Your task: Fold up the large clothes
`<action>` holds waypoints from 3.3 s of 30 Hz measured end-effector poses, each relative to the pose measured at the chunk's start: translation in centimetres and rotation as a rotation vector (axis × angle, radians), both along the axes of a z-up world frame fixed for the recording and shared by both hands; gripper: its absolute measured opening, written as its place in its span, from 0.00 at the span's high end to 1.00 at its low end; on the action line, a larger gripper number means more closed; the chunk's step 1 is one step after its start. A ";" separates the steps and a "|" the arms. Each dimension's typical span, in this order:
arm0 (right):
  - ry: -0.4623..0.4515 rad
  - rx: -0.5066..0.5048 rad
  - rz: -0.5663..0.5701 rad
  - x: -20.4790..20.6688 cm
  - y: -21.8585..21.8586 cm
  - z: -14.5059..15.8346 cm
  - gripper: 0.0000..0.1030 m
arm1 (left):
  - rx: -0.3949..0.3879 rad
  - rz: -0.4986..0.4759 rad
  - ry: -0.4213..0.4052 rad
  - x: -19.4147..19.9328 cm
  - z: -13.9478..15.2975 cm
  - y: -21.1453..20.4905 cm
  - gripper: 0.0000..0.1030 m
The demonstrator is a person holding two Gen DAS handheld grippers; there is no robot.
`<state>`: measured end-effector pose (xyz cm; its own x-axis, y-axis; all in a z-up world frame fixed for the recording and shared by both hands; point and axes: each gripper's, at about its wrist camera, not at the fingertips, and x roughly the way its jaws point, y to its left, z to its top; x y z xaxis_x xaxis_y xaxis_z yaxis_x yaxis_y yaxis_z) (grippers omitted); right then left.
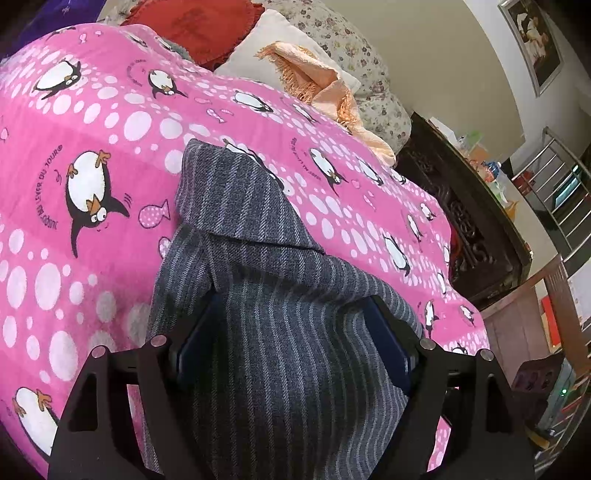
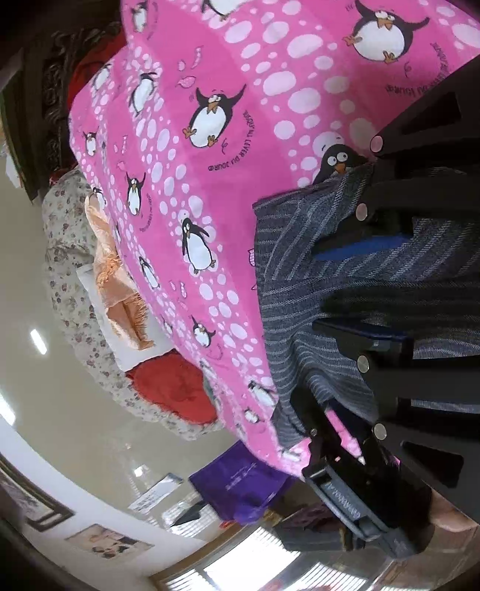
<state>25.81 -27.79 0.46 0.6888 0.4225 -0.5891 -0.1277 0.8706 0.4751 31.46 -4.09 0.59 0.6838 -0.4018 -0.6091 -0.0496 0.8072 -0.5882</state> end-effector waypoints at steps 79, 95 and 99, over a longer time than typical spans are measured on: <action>-0.051 -0.182 0.272 -19.4 5.3 7.4 0.19 | 0.323 -0.105 -0.260 -26.4 5.0 13.9 0.10; -0.143 -0.470 0.209 -30.3 6.4 10.9 0.16 | 0.476 0.062 -0.110 -33.8 7.0 8.5 0.01; -0.147 -0.486 0.226 -30.3 7.2 10.9 0.16 | 0.476 0.021 -0.090 -33.9 6.5 6.6 0.01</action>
